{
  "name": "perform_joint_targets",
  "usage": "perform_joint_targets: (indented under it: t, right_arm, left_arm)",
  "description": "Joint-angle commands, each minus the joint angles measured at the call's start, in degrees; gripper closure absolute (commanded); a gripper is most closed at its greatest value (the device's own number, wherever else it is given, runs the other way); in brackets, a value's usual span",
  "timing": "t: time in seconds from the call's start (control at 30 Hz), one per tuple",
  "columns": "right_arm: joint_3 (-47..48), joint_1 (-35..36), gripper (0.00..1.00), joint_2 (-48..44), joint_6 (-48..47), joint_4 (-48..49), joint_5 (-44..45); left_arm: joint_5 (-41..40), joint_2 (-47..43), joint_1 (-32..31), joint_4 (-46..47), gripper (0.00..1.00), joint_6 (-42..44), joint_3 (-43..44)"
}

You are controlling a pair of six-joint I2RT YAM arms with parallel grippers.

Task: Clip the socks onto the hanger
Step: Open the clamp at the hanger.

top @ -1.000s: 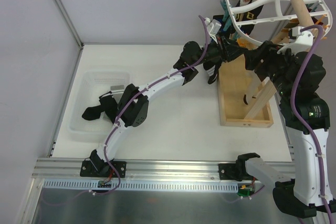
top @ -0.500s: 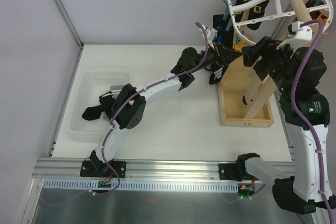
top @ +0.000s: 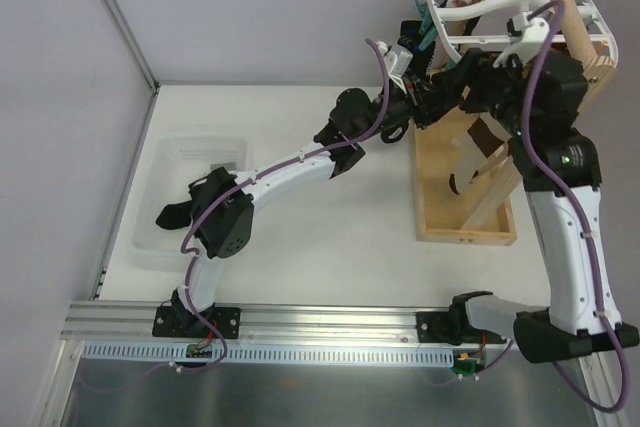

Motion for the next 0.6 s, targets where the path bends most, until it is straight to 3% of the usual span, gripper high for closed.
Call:
perform_joint_targets:
  t: [0.0,0.37,0.57]
  right_arm:
    - [1.5,0.4,0.32,4.1,-0.1,1.7,-3.0]
    - [3.4,1.2,0.31,4.8,-2.8,0.3,2.4]
    - [5.2,3.8,0.32,4.7,-6.5,-3.1,11.6]
  left_arm:
    - [-0.3,-3.1,-0.8,0.8,1.0,3.0,-0.3]
    - [-1.7,-3.6,-0.9,-0.3,1.0,4.3,-0.4]
    - [-2.4,-3.3,-0.9,-0.3,1.0,3.8,-0.1]
